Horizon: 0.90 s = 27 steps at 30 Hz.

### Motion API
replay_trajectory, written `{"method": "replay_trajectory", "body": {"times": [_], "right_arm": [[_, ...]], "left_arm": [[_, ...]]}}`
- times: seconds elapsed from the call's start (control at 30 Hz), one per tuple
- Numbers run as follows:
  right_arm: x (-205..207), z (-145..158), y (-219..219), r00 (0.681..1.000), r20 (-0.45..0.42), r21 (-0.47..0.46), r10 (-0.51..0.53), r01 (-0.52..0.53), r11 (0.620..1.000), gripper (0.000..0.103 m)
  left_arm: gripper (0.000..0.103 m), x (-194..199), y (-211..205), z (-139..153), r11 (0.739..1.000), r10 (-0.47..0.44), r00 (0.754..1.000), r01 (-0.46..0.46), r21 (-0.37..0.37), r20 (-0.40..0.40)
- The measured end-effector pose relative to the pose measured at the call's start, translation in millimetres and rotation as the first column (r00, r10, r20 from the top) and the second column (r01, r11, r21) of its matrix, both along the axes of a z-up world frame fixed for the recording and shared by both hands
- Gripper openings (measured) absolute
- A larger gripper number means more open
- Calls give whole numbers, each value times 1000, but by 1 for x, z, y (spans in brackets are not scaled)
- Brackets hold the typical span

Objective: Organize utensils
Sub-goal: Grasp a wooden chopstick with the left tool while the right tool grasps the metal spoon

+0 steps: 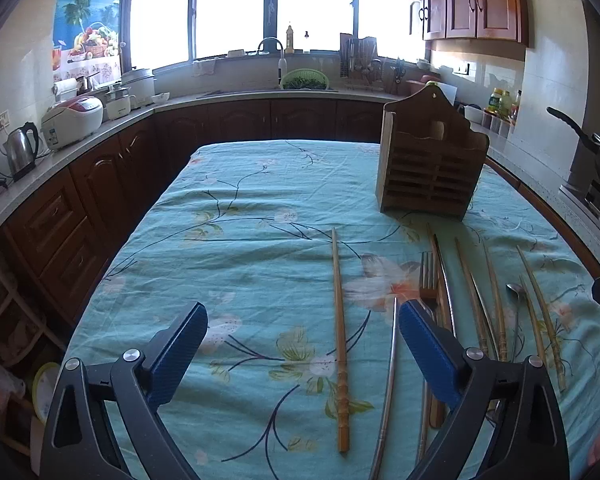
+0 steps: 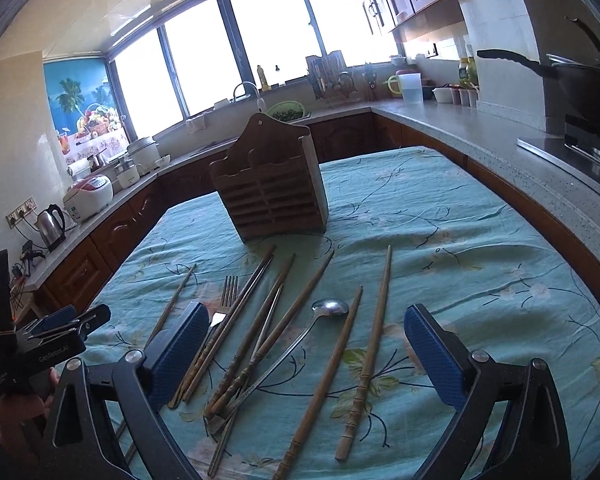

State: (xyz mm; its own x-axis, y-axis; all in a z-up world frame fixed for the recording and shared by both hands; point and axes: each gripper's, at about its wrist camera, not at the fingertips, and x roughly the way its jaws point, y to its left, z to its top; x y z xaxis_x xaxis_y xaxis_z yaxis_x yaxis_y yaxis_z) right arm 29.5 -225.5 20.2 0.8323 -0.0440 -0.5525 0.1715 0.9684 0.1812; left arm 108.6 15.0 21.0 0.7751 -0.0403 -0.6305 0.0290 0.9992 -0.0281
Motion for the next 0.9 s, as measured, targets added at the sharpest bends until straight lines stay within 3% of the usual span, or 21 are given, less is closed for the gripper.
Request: {"method": "replay_trajectory", "body": {"times": [0.07,0.3,0.57,0.73,0.9], "right_arm": [[8,-5,3,1000,-24,14,19,-18,1000,87],[39,-26,3,986,-153,82,59,-47,996,49],[64,-55,-9,953,-293,177,76,-25,984,35],[78,-59,-20,952,-299,225,71,-1,974,31],[92,-63,-28,951,-303,236,64,10,972,9]], "left_arm": [[92,9,-1,-1,1000,-12,1000,12,10,-17],[74,47,-5,-9,998,-56,994,57,10,-98],[57,98,-9,-23,995,-93,975,98,15,-201],[48,135,-16,-37,992,-115,958,123,13,-264],[35,160,-26,-44,988,-129,952,148,49,-278]]}}
